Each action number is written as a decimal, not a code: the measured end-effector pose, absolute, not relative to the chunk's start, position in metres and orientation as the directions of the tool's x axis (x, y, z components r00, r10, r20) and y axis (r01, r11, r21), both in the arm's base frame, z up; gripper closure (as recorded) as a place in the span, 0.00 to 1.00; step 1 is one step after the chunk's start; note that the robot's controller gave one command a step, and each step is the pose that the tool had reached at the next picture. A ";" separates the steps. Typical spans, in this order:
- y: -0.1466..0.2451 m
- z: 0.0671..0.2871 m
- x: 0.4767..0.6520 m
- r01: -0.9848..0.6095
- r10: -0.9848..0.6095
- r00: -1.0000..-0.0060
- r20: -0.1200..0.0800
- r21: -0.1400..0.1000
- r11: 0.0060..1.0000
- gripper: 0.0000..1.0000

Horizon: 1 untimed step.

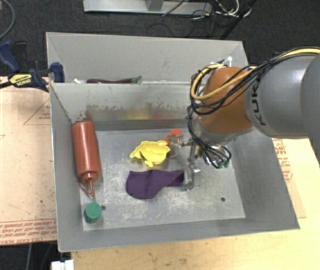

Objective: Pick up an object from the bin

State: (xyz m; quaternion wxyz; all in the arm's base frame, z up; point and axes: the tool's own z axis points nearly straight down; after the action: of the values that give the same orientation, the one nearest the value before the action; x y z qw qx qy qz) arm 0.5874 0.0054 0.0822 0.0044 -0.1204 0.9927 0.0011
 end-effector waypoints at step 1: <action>0.037 0.073 0.588 -0.254 -0.254 -0.967 -0.006 0.002 0.967 0.00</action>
Offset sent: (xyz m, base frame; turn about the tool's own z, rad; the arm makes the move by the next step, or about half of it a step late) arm -0.0001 0.0598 -0.0122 -0.1449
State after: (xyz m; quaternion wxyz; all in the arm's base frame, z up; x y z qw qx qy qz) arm 0.5881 0.0370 0.0729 0.0028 -0.1278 0.9918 0.0013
